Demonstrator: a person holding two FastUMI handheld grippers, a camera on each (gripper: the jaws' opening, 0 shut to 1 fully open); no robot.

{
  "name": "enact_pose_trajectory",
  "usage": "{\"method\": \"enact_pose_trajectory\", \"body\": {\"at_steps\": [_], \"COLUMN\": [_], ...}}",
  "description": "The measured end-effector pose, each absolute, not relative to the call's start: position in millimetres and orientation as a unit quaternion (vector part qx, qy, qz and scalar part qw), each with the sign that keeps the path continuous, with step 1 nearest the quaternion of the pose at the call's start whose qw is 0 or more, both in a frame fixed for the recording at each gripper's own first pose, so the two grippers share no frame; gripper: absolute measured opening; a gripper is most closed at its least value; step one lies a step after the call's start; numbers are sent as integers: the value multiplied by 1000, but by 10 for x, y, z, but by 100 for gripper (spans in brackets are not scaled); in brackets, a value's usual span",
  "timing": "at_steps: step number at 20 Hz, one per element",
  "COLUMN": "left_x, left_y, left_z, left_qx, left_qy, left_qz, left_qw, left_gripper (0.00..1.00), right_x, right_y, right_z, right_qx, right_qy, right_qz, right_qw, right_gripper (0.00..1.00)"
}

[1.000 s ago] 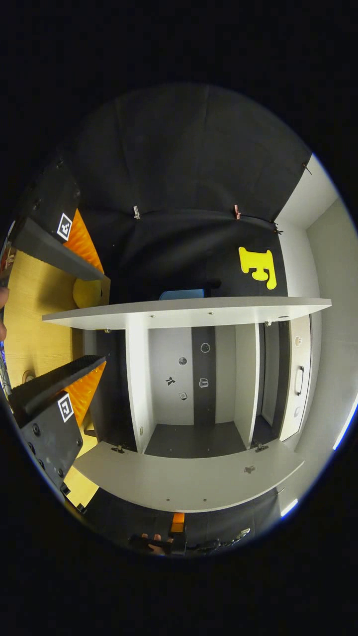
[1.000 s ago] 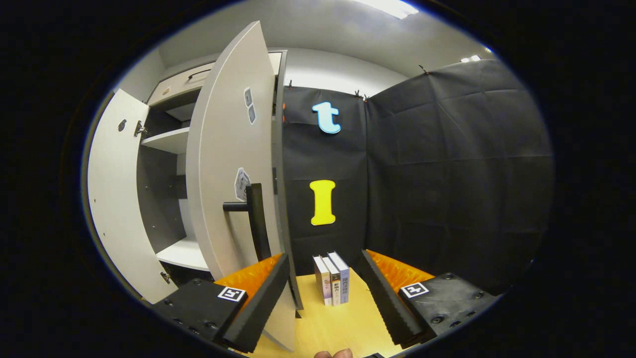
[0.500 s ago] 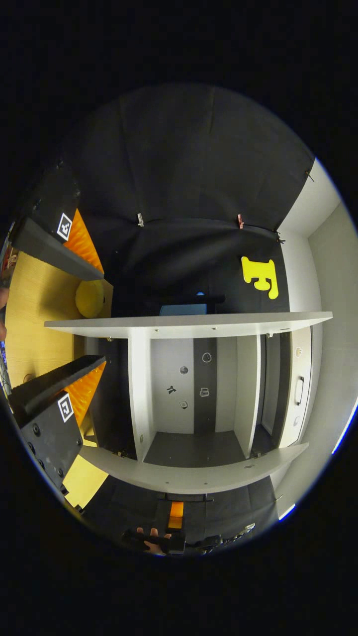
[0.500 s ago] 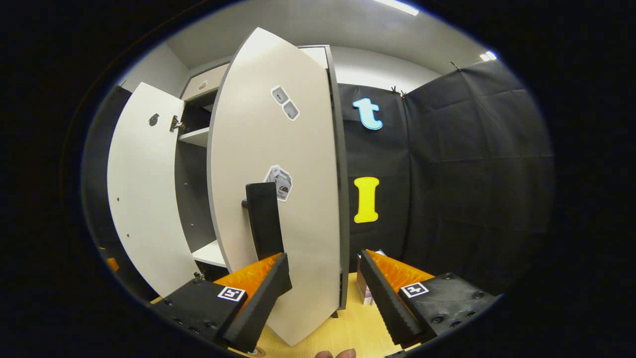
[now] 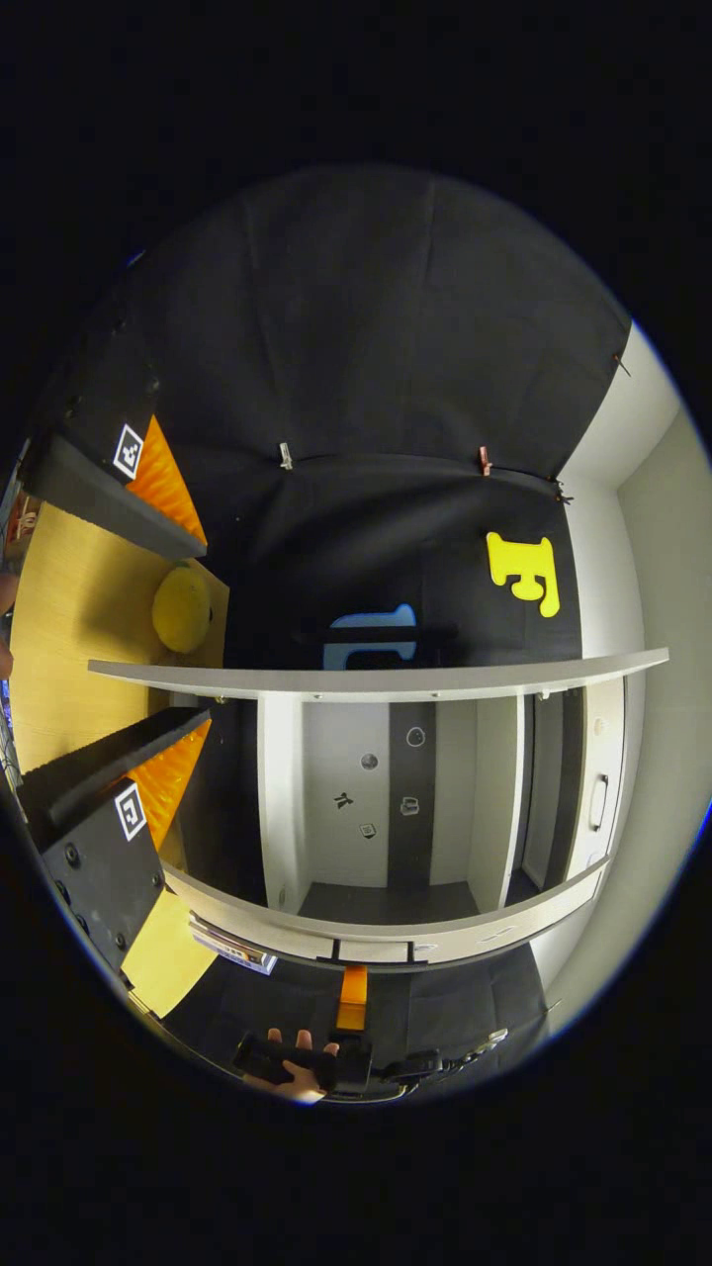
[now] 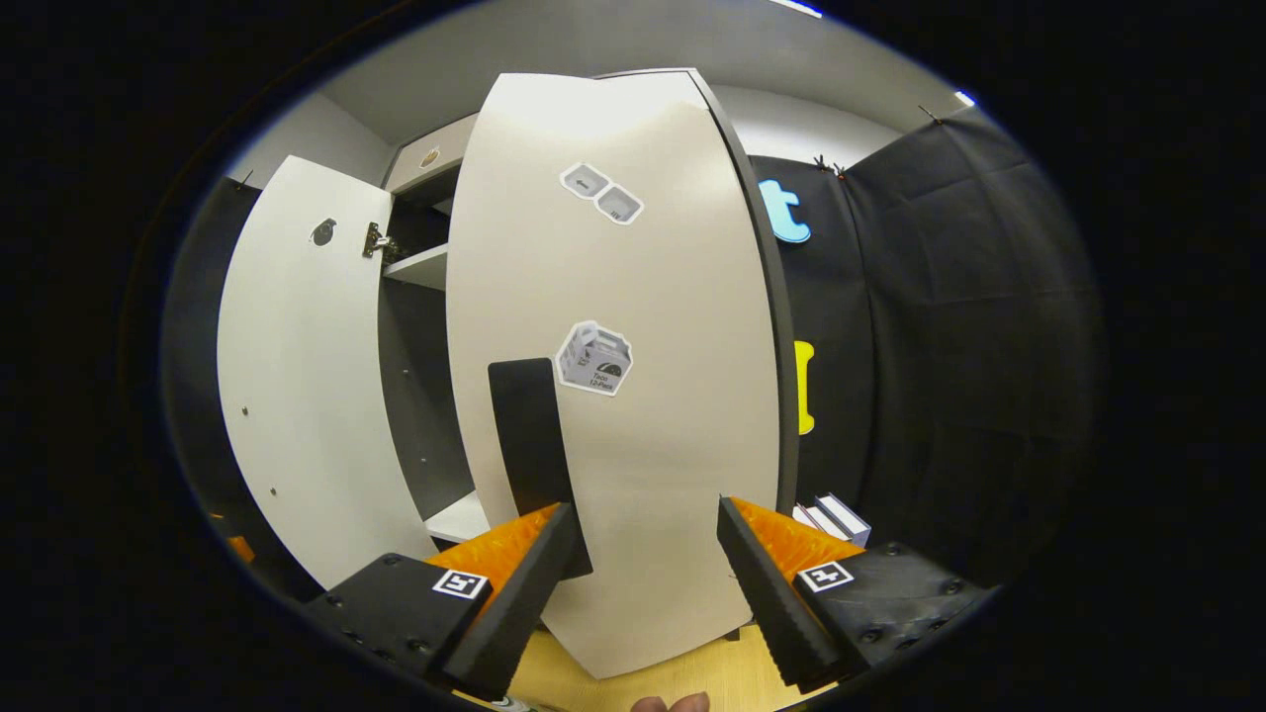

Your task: Grasp the bottle in the cabinet with the left hand and place it on the coaster, then close the right door with the right hand and the left door with the left hand.

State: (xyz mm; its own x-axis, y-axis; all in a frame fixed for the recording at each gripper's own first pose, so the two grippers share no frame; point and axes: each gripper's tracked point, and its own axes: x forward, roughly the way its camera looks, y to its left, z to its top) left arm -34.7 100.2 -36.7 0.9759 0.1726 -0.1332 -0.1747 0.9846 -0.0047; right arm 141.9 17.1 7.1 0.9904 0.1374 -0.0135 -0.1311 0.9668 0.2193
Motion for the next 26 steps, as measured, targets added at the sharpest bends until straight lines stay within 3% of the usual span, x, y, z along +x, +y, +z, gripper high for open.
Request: {"method": "enact_pose_trajectory", "body": {"at_steps": [16,26], "left_x": [-194,191], "left_y": [1234,1623], "left_z": [-360,-71], "left_qx": [-21,3], "left_qy": [62,34], "left_qz": [115,121], "left_qw": [991,992], "left_gripper": [95,95], "right_x": [1951,1419], "right_y": [541,322], "right_z": [55,6], "right_qx": [125,74], "right_qy": [12,10], "right_qz": [85,59], "right_qw": [988,995], "right_gripper": [98,98]}}
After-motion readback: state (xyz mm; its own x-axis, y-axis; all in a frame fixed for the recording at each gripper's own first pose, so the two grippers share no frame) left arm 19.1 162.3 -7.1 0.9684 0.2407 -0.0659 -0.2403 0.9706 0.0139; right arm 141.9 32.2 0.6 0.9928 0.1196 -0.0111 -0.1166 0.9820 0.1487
